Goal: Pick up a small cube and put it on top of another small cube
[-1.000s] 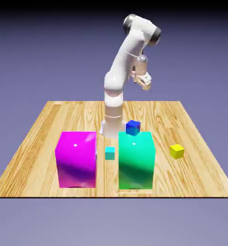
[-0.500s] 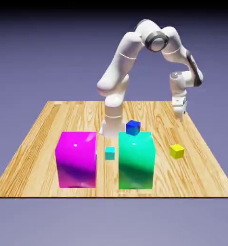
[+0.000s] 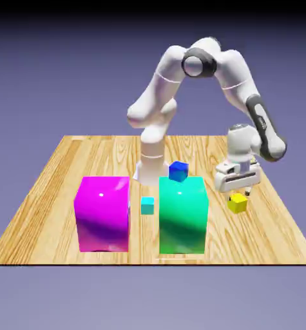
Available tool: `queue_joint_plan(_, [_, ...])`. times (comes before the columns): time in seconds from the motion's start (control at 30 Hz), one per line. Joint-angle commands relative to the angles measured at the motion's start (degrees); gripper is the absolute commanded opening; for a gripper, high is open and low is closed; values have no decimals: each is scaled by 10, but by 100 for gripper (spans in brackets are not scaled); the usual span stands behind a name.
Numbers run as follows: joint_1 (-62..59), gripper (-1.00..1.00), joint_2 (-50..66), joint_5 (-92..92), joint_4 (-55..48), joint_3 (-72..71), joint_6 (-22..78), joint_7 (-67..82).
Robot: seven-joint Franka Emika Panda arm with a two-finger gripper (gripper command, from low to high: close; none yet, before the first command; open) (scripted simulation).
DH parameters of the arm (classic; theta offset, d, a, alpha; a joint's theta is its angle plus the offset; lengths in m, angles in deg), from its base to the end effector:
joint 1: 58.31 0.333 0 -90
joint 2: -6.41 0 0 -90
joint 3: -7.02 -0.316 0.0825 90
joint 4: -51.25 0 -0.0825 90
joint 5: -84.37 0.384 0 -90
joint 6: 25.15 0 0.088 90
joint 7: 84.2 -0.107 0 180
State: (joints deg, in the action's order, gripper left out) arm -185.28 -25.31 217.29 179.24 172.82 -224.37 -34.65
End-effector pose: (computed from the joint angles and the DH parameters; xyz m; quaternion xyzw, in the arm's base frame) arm 0.2225 0.3367 0.1273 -0.9791 0.1838 -0.0720 0.0493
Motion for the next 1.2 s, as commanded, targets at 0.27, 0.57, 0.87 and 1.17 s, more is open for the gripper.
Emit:
queue_joint_plan(0.27, [-82,-100,89,55,17,-128,-64,114])
queue_joint_plan(0.57, [88,-100,75,-124,68,-315,45,179])
queue_joint_plan(0.87, [258,-100,60,-303,119,-502,155,243])
queue_joint_plan(1.17, [427,-100,46,-481,169,-689,264,308])
